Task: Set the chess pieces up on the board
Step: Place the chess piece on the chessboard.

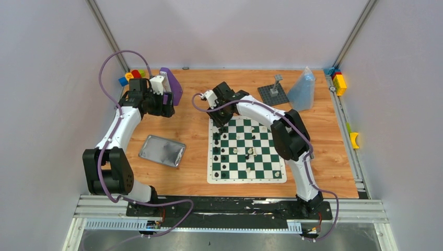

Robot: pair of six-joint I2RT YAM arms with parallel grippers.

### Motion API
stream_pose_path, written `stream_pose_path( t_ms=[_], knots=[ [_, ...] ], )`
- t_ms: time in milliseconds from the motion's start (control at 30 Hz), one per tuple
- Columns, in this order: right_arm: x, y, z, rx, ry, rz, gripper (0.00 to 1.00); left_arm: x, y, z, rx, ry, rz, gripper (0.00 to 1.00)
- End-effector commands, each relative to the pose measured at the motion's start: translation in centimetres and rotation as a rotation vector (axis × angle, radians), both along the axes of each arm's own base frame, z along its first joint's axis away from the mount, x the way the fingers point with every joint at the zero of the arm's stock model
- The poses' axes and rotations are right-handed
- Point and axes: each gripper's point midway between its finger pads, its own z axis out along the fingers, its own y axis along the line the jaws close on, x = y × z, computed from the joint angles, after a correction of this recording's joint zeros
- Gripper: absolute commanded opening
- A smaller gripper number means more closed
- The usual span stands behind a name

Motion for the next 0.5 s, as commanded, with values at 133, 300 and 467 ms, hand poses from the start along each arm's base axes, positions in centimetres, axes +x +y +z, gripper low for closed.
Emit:
stream_pose_path(
  t_ms=[133,300,467],
  knots=[
    [0.6,1.3,0.0,0.015,-0.008,0.015,0.37,0.4,0.1,0.8,-0.006,-0.037,0.001,0.94],
    [0.5,1.2,-0.5,0.006,0.004,0.02,0.37,0.4,0.1,0.8,-0.007,-0.037,0.001,0.94],
    [0.3,1.1,-1.2,-0.008,0.018,0.024,0.37,0.4,0.1,0.9,-0.006,-0.038,0.0,0.94]
  ],
)
